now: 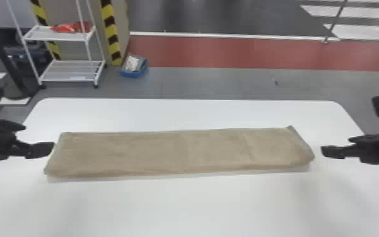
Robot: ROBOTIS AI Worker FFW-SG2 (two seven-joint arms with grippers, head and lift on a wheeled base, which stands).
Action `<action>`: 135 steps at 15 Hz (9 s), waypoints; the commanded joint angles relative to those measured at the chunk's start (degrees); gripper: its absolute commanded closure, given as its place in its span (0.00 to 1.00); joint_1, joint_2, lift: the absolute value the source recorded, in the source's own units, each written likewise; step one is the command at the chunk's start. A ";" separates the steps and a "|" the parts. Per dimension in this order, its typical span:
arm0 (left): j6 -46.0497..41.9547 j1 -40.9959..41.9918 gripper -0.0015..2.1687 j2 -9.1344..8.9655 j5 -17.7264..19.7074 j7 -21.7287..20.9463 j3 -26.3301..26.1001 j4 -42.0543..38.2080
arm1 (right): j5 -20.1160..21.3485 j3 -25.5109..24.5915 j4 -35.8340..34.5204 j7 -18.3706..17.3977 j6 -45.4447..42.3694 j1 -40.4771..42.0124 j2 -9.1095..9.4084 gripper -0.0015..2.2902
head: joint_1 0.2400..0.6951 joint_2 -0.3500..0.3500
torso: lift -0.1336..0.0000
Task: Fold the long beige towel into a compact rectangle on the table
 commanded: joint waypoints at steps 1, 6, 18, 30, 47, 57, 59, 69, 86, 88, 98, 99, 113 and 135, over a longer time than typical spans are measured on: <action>0.00 0.00 0.02 -0.05 -0.12 0.00 -0.03 -0.08 | -0.33 -0.05 0.17 0.00 -0.04 0.00 0.04 0.03 | 1.00 0.43 | 0.07; 0.00 0.00 0.02 -0.14 -0.21 0.00 -0.29 -0.08 | -0.24 -0.05 0.35 0.00 -0.04 0.09 0.04 0.03 | 1.00 0.43 | 0.07; 3.52 -0.26 0.03 -0.85 0.76 1.49 -0.20 0.01 | -0.33 -0.14 0.61 0.00 -0.22 0.35 0.04 0.03 | 1.00 0.43 | 0.07; 21.27 -5.27 0.08 -7.09 13.41 16.43 0.59 2.64 | -0.33 -0.23 0.79 0.00 -0.57 1.32 0.21 0.03 | 1.00 0.40 | 0.07; 25.67 -8.44 0.50 -7.35 13.50 16.96 -0.46 9.59 | -0.41 -1.99 0.87 0.00 -1.63 2.72 -0.05 0.03 | 1.00 0.36 | 0.07; 28.13 -7.82 0.88 -7.09 14.99 16.08 1.82 8.97 | -1.12 -2.25 0.87 0.00 -1.63 3.25 -0.32 0.03 | 1.00 0.34 | 0.07; 28.13 -7.64 0.88 -6.56 15.61 15.38 2.87 8.18 | -1.21 -2.34 0.87 0.00 -1.63 3.43 -0.32 0.03 | 1.00 0.34 | 0.07; 28.65 -5.10 0.03 -5.77 17.63 20.92 3.49 5.46 | -1.29 -2.96 1.58 0.00 -2.50 3.95 -0.14 0.03 | 1.00 0.39 | 0.07; 22.68 -5.71 0.07 -5.77 20.62 25.31 5.78 9.59 | -1.47 -3.22 2.81 -0.17 -3.91 4.04 -0.14 0.03 | 1.00 0.42 | 0.07; 22.68 -5.71 0.10 -5.42 20.80 24.34 5.78 10.11 | -1.47 -3.31 2.81 -0.17 -3.73 4.04 -0.23 0.03 | 1.00 0.42 | 0.07; 24.96 -2.55 0.79 -5.77 21.15 18.72 6.04 4.40 | -1.47 -3.31 3.07 -0.26 -3.73 3.95 -0.14 0.03 | 1.00 0.39 | 0.07; 25.49 -1.58 0.79 -5.94 22.11 18.72 6.13 2.20 | -1.47 -3.31 3.07 -0.17 -3.73 3.95 -0.14 0.03 | 1.00 0.38 | 0.07; 40.32 -11.95 0.79 -17.19 25.45 27.42 -11.28 -17.92 | -1.47 -4.71 1.66 0.00 -2.50 5.62 -0.23 0.03 | 1.00 0.15 | 0.07; 40.32 -14.32 0.01 -20.24 20.44 33.31 -38.17 -7.99 | -3.31 -7.88 0.87 0.00 -3.56 7.47 -0.40 0.03 | 1.00 0.00 | 0.07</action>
